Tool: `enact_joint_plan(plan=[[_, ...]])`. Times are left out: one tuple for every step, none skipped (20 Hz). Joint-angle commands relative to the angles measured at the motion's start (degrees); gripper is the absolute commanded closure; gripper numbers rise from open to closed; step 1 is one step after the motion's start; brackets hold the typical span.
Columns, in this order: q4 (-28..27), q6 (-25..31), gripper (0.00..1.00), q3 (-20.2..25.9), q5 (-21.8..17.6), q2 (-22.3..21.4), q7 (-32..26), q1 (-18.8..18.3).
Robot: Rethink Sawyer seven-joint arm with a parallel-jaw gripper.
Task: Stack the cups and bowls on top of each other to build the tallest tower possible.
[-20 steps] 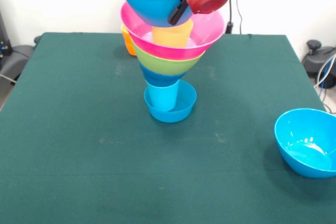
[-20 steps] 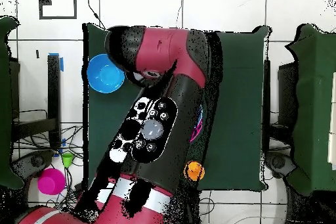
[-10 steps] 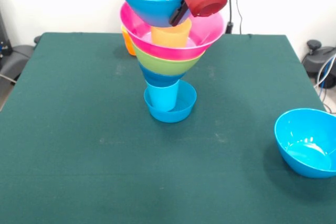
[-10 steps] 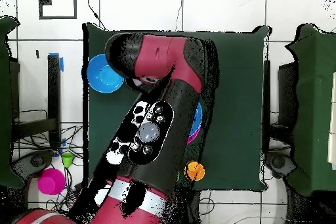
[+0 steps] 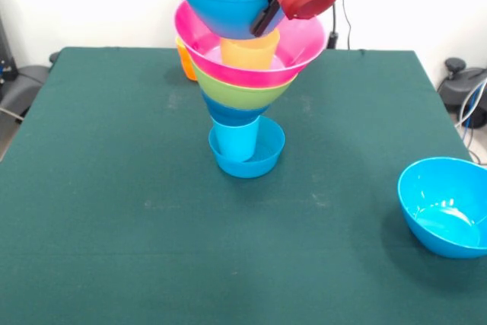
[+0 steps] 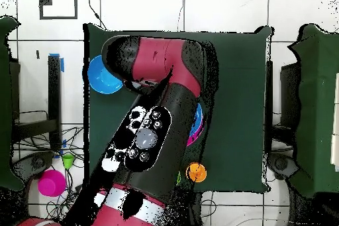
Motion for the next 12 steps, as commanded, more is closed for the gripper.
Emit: enact_joint_plan(plan=[[4.9, -3.3, 1.0, 3.7, -1.3, 0.5, 5.2, 0.6], [4.8, -3.2, 1.0, 3.7, -1.4, 0.5, 5.0, 0.5], [4.8, -3.1, 1.0, 3.7, -1.4, 0.4, 4.9, 0.4], [4.9, -3.2, 1.0, 3.7, -1.4, 0.4, 4.9, 0.5], [4.8, -3.2, 1.0, 3.7, -1.3, 0.5, 5.0, 0.5], [4.8, -3.2, 1.0, 3.8, -1.3, 0.5, 5.0, 0.6], [4.8, -3.2, 1.0, 3.7, -1.4, 0.5, 4.9, 0.5], [4.6, -3.2, 1.0, 3.7, -1.5, 0.6, 4.8, 0.4], [4.5, -3.3, 1.0, 3.6, -1.6, 0.7, 4.7, 0.4], [4.3, -3.4, 1.0, 3.6, -1.7, 0.8, 4.5, 0.1], [4.2, -3.5, 1.0, 3.6, -1.8, 0.8, 4.4, 0.0], [3.9, -3.4, 1.0, 3.6, -1.7, 0.9, 4.3, -0.1]])
